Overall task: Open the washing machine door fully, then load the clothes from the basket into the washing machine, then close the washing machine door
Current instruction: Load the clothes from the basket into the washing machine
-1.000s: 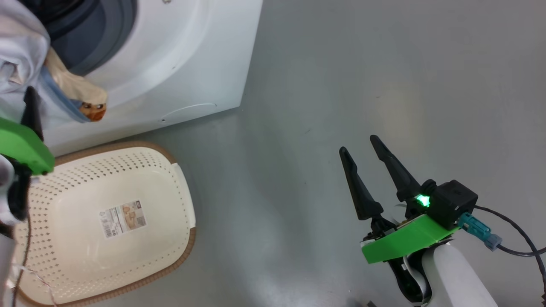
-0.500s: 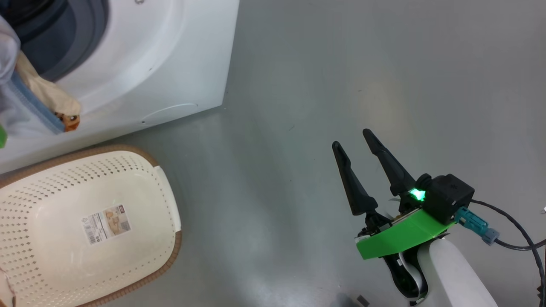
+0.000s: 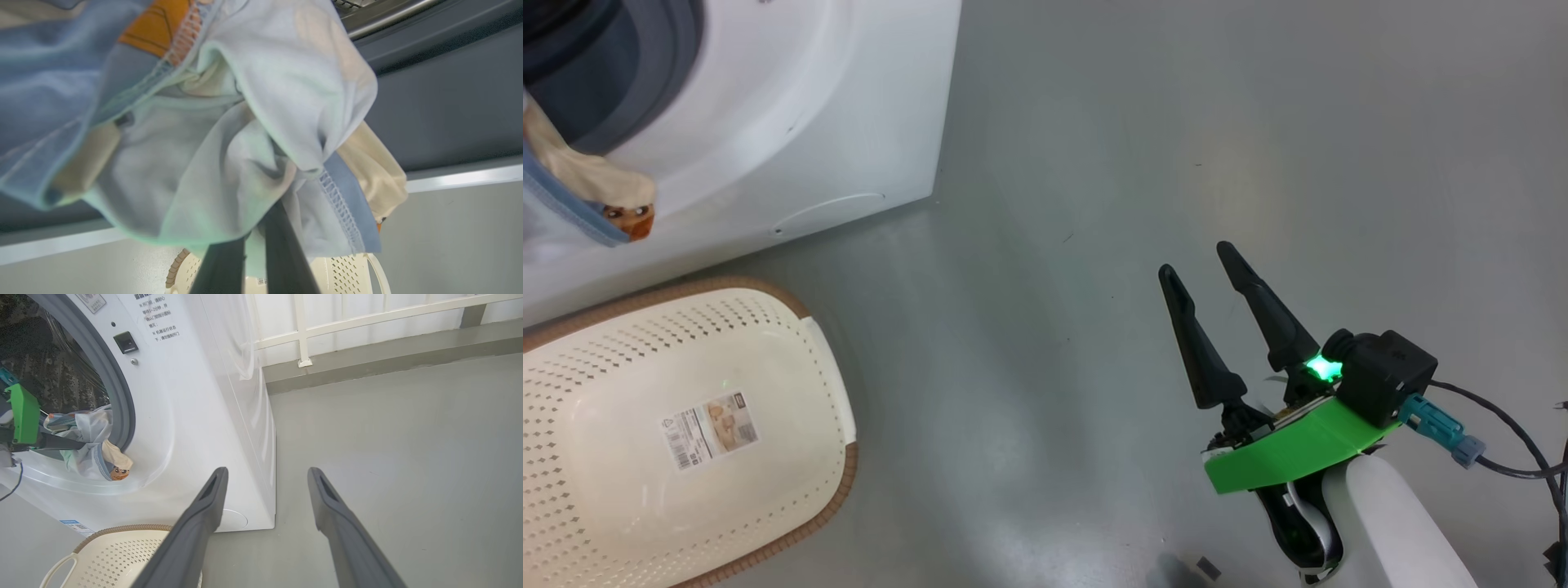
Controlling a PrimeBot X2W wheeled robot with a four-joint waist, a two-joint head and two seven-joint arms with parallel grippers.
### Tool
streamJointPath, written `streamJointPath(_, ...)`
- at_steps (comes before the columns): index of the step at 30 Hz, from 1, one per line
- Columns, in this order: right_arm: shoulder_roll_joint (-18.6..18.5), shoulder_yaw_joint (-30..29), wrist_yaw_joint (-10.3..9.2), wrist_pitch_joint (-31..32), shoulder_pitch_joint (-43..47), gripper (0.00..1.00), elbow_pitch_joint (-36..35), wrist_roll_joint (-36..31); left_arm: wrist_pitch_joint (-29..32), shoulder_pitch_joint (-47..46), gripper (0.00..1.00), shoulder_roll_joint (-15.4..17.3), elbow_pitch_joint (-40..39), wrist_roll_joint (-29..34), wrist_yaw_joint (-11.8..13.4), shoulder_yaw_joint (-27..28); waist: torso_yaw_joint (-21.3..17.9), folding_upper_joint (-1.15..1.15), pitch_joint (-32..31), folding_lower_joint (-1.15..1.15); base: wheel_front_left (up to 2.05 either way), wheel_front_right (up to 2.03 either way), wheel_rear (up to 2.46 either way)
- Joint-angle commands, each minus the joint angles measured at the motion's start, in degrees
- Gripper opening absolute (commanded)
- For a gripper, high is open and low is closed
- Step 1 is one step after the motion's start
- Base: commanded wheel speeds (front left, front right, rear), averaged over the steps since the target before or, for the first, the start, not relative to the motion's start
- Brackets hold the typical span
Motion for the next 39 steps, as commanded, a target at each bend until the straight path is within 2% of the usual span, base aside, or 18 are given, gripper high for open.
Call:
streamJointPath(1,0.1,1.1,0.09,-0.5,0.0,1.00,-1.5,0.3,0.4,-1.7,0.00,3.3,-1.6,0.0,0.2,1.6,0.0,0.00,0.0,0.00,0.00,0.00,0.00)
streamJointPath(11,0.1,1.1,0.09,-0.5,-0.1,1.00,-2.0,0.5,-4.0,-4.9,0.00,4.7,-3.6,1.6,0.8,3.3,-0.4,0.00,0.8,0.00,0.00,0.00,0.00)
streamJointPath(20,0.1,1.5,0.09,-0.5,-0.8,1.00,-2.7,1.2,-8.9,-10.4,0.00,7.7,-3.5,4.7,1.6,5.2,-2.3,0.00,3.3,0.00,0.00,0.00,0.00)
streamJointPath(28,0.1,3.3,0.09,-0.5,-2.0,1.00,-3.4,2.4,-16.3,-18.5,0.00,10.0,-0.9,10.5,1.8,5.2,-5.0,0.00,6.8,0.00,0.00,0.00,0.00)
streamJointPath(39,0.1,5.9,0.09,-0.5,-3.3,1.00,-4.3,3.9,-30.3,-31.8,0.00,12.1,5.1,19.0,0.1,3.7,-8.0,0.00,10.7,0.00,0.00,0.00,0.00)
